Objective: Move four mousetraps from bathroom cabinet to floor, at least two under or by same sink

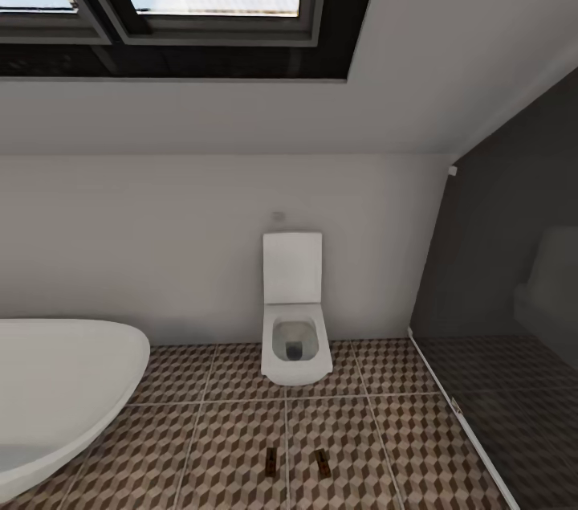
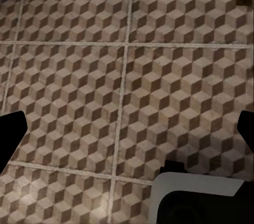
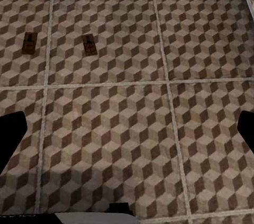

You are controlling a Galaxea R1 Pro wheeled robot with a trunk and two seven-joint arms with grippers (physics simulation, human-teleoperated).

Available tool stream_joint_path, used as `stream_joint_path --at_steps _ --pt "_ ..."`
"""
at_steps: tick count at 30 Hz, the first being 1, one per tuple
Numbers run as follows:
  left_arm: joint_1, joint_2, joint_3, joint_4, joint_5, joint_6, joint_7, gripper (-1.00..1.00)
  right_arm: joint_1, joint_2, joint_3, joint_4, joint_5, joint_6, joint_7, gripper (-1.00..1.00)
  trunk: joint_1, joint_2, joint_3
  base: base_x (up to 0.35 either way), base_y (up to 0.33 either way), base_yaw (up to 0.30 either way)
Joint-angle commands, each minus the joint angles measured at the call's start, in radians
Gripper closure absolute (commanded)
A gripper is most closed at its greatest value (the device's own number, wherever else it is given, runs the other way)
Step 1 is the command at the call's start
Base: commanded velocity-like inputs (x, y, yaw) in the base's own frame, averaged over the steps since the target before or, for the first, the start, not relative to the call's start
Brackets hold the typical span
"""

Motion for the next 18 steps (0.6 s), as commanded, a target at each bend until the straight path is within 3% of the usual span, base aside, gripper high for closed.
stream_joint_path --at_steps 1,18 --pt "-0.001 -0.001 -0.006 0.002 -0.002 -0.003 0.005 -1.0 0.0 0.0 0.009 -0.001 -0.001 -0.001 -0.009 -1.0 0.0 -0.001 -0.001 0.0 0.0 0.0" --pt "-0.001 0.016 -0.01 0.005 -0.004 -0.002 0.002 -1.0 0.0 -0.001 0.009 0.002 -0.001 0.0 -0.009 -1.0 0.0 -0.001 -0.001 0.0 0.0 0.0"
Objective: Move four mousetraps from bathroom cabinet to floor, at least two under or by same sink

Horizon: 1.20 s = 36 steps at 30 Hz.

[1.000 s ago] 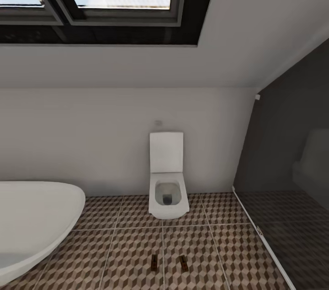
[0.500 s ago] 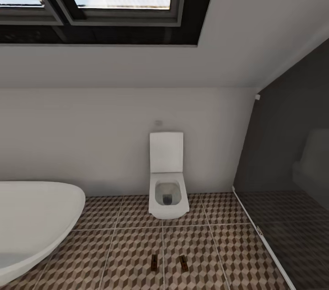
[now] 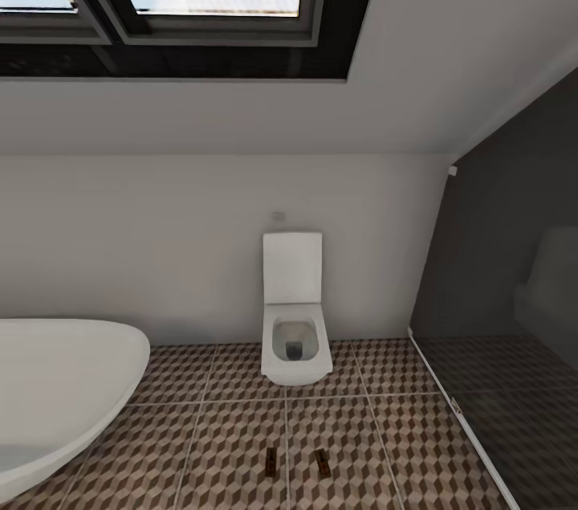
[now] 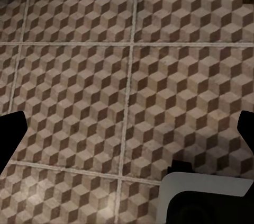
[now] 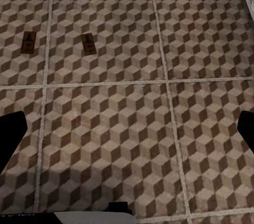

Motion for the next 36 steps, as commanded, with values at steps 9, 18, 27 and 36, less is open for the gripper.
stream_joint_path --at_steps 9,18,27,36 --pt "-0.001 -0.001 -0.006 0.002 -0.003 -0.002 0.005 -1.0 0.0 0.0 0.009 0.0 0.0 -0.001 -0.008 -1.0 0.0 -0.001 -0.001 0.0 0.0 0.0" --pt "-0.001 -0.001 -0.006 0.002 -0.003 -0.002 0.004 -1.0 0.0 0.0 0.011 0.002 0.003 0.001 -0.007 -1.0 0.0 -0.001 -0.001 0.0 0.0 0.0" --pt "-0.001 -0.001 -0.005 0.002 -0.002 -0.002 0.004 -1.0 0.0 -0.002 0.012 0.003 0.004 0.001 -0.007 -1.0 0.0 -0.001 -0.001 0.0 0.0 0.0" --pt "-0.001 -0.001 -0.005 0.002 -0.003 -0.002 0.004 -1.0 0.0 -0.003 0.012 0.003 0.006 0.001 -0.007 -1.0 0.0 -0.001 -0.001 0.0 0.0 0.0"
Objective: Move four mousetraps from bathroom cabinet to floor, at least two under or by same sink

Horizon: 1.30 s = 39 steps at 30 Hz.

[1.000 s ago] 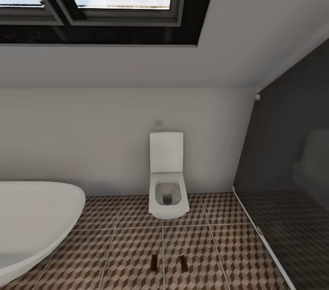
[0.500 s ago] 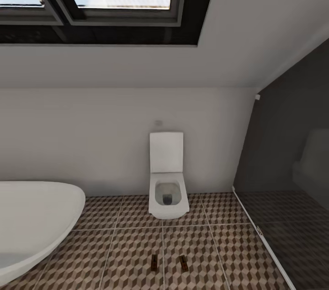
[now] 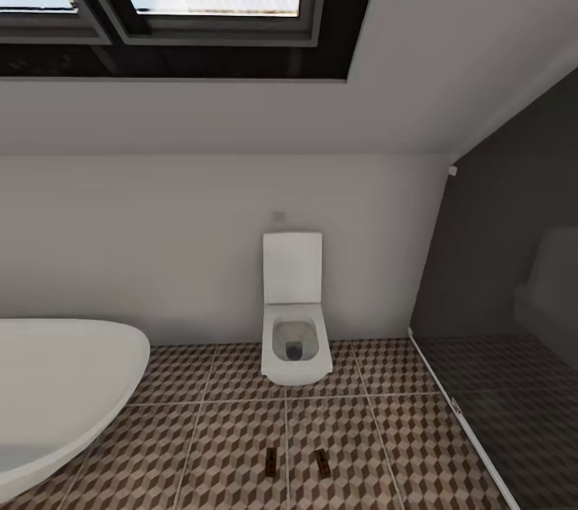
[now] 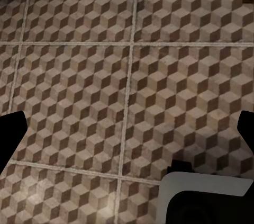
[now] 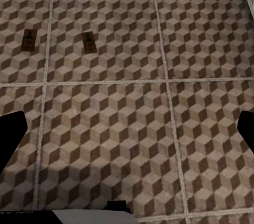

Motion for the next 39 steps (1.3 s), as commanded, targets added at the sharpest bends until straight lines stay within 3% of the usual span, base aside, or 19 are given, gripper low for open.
stream_joint_path --at_steps 1,39 --pt "-0.001 -0.001 -0.006 0.002 -0.002 -0.003 0.005 -1.0 0.0 0.0 0.009 0.0 -0.001 0.0 -0.009 -1.0 0.0 -0.001 -0.001 0.0 0.0 0.0" --pt "-0.001 -0.001 -0.006 0.002 -0.002 -0.003 0.005 -1.0 0.0 0.011 0.009 0.0 -0.003 0.001 -0.004 -1.0 0.0 -0.001 -0.001 0.0 0.0 0.0"
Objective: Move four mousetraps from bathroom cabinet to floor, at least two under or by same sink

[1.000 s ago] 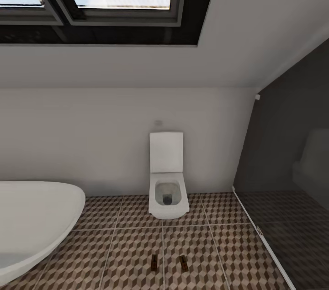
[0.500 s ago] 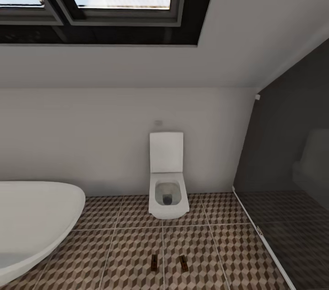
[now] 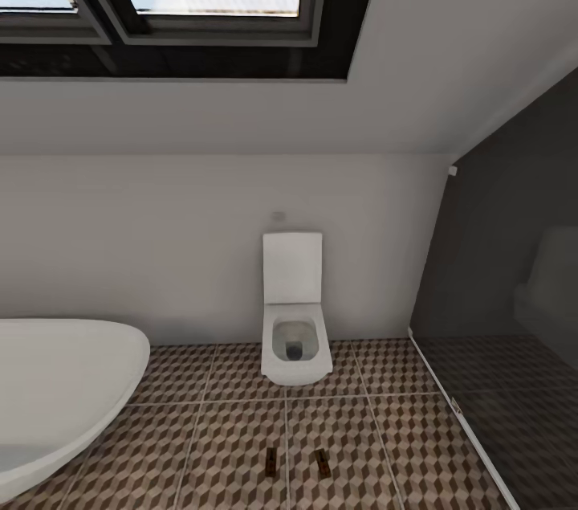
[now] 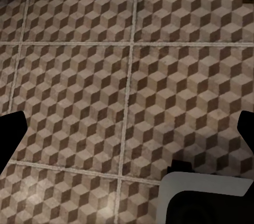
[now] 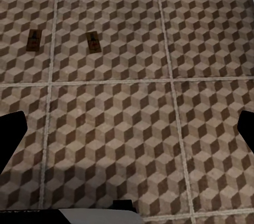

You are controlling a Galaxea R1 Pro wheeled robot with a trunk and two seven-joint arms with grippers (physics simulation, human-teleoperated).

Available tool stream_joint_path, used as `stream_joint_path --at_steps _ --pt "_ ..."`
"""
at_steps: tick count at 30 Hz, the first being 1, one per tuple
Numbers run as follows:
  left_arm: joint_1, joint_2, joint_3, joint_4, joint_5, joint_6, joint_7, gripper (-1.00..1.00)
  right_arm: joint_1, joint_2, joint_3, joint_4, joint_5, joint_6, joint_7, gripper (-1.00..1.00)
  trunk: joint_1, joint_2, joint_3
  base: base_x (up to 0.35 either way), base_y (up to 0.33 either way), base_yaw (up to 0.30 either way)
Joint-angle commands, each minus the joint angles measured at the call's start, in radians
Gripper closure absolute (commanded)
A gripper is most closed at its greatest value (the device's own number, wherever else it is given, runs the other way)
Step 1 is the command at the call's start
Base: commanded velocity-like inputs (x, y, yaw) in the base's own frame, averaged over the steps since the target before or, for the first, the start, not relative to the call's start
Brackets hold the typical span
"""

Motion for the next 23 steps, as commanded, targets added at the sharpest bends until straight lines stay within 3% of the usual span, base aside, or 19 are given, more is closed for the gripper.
stream_joint_path --at_steps 1,23 --pt "-0.001 -0.001 -0.006 0.002 -0.003 -0.003 0.005 -1.0 0.0 0.0 0.009 -0.001 0.0 0.0 -0.009 -1.0 0.0 -0.001 -0.001 0.0 0.0 0.0" --pt "-0.001 -0.001 -0.006 0.002 -0.002 -0.003 0.005 -1.0 0.0 0.0 0.009 -0.001 0.0 0.0 -0.009 -1.0 0.0 -0.001 -0.001 0.0 0.0 0.0"
